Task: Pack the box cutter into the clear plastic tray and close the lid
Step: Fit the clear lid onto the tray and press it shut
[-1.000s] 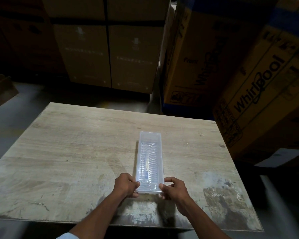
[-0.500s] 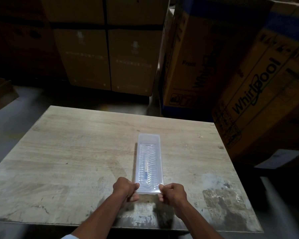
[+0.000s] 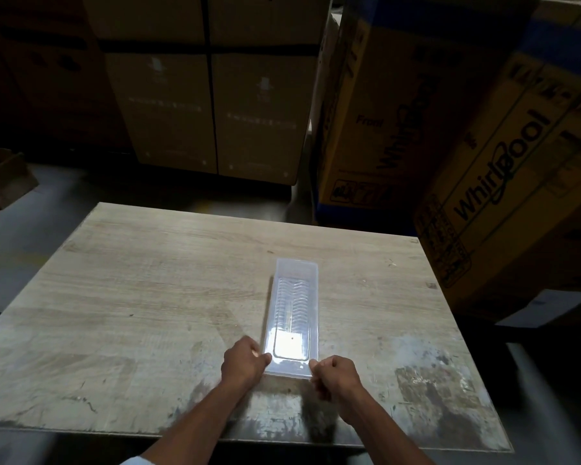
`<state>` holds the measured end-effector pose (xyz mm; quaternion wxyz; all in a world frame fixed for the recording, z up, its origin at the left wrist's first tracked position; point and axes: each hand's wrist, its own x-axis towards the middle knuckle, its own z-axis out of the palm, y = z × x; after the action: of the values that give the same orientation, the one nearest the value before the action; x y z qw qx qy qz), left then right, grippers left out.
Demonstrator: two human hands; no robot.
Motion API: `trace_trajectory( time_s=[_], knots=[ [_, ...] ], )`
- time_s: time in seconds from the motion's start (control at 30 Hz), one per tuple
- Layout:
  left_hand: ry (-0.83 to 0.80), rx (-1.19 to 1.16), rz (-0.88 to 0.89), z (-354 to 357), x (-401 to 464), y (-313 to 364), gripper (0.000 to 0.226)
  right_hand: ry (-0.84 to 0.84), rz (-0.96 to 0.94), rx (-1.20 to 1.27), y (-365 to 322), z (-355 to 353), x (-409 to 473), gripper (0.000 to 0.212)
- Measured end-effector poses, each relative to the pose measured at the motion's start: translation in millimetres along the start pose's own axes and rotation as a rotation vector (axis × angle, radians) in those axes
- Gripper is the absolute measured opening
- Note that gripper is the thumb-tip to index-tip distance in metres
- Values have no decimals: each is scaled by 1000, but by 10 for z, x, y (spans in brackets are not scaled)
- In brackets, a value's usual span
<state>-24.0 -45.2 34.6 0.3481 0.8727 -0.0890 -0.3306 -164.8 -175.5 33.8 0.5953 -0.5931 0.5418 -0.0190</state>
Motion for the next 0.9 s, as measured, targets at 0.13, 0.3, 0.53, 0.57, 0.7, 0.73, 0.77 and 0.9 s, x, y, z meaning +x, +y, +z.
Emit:
trace_trajectory(
  time_s=[0.13,0.3,0.53,0.57,0.7,0.73,0.77,0.9],
  knots=[
    [-33,224,332,16,9,-12,68,-82,18,-3,50,-37,-38,48],
    [-109,699,536,-4,133,39,69,-84,30,-13,95,-101,-81,20],
    [-99,862,560,-36,194,106,73,-8,-339,-712,-204,-143,99,89],
    [-94,865,560,-29,191,108,73,-43,-421,-789,-249,-146,138,96],
    [-69,885,564,-26,219,104,73,-154,-572,-1052,-417,-137,286,98],
    [-67,886,563,-31,228,99,74,-164,-572,-1099,-452,-129,332,96],
    [-65,888,563,-34,233,94,74,-176,-578,-1147,-497,-124,370,96],
    [-45,904,592,11,239,102,74,-218,-563,-1282,-690,-150,538,102]
  ],
)
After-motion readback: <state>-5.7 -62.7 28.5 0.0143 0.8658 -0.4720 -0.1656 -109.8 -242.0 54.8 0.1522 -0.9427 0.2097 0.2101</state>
